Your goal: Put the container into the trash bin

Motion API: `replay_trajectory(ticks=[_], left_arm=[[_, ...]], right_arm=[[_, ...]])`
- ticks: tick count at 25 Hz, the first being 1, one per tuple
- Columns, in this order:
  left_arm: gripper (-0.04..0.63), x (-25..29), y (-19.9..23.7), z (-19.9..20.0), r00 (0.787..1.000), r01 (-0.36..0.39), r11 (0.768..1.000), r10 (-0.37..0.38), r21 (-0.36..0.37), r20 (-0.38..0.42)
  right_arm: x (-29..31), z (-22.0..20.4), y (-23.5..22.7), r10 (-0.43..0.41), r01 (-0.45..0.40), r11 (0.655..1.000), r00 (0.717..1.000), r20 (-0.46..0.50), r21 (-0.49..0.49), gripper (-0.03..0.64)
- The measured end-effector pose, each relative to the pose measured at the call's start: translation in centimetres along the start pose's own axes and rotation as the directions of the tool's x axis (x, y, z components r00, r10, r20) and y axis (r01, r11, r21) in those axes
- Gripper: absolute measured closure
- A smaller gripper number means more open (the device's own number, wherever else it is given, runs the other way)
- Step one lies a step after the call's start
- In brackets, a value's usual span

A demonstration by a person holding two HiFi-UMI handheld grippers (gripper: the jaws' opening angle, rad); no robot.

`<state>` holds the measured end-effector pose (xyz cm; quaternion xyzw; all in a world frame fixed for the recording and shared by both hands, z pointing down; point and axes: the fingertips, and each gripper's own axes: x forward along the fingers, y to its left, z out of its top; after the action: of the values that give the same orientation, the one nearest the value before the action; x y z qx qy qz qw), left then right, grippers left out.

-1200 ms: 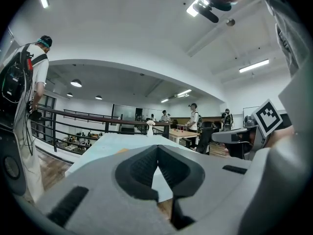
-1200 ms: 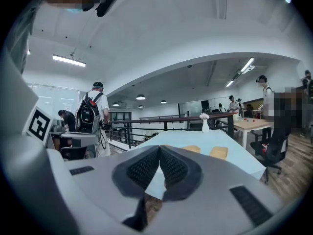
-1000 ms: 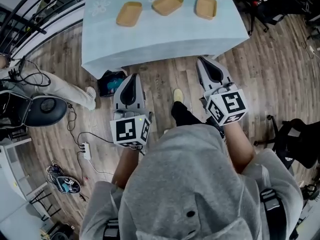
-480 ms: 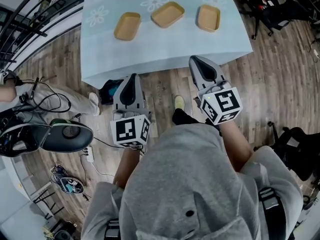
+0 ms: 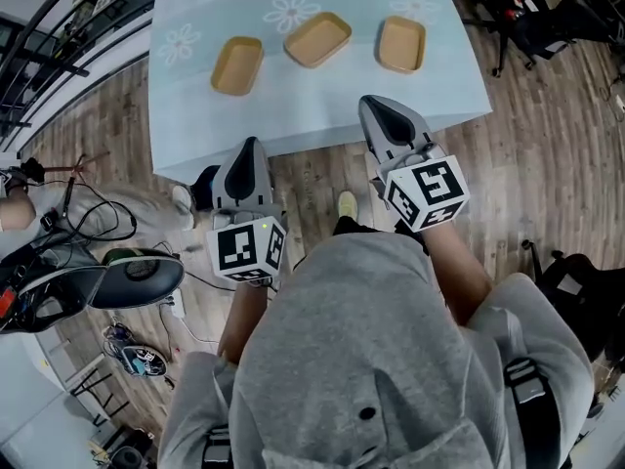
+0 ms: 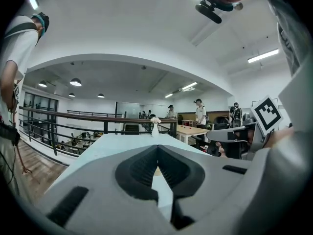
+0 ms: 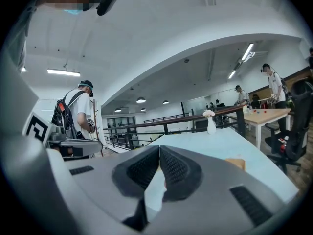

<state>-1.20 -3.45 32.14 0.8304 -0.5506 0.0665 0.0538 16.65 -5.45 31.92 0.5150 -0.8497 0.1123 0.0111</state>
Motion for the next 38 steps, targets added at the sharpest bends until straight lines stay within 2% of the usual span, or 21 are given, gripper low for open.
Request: replay_trajectory(ticks=[18, 26, 38], left_arm=[[0.577, 2.8, -0.1, -0.1, 0.999, -0.046, 0.998, 0.047, 0.053, -0.027], [0.577, 3.4, 1.9, 0.6, 0.998, -0.056, 0.996, 0.059, 0.068, -0.035], [0.575, 7.3, 6.0, -0.3, 0.998, -0.035, 0.997, 0.039, 0.064, -0.055]], right_arm=[[1.8, 0.4, -3.5, 0.047, -0.047, 0.999, 0.999, 0.001, 0.014, 0.591], [3.5, 0.1, -2.2, 0.07, -0.071, 0.997, 0.997, -0.021, -0.006, 0.591], [8.9, 0.2, -1.6, 0.068, -0.068, 0.998, 0.997, -0.035, -0.018, 0.591]])
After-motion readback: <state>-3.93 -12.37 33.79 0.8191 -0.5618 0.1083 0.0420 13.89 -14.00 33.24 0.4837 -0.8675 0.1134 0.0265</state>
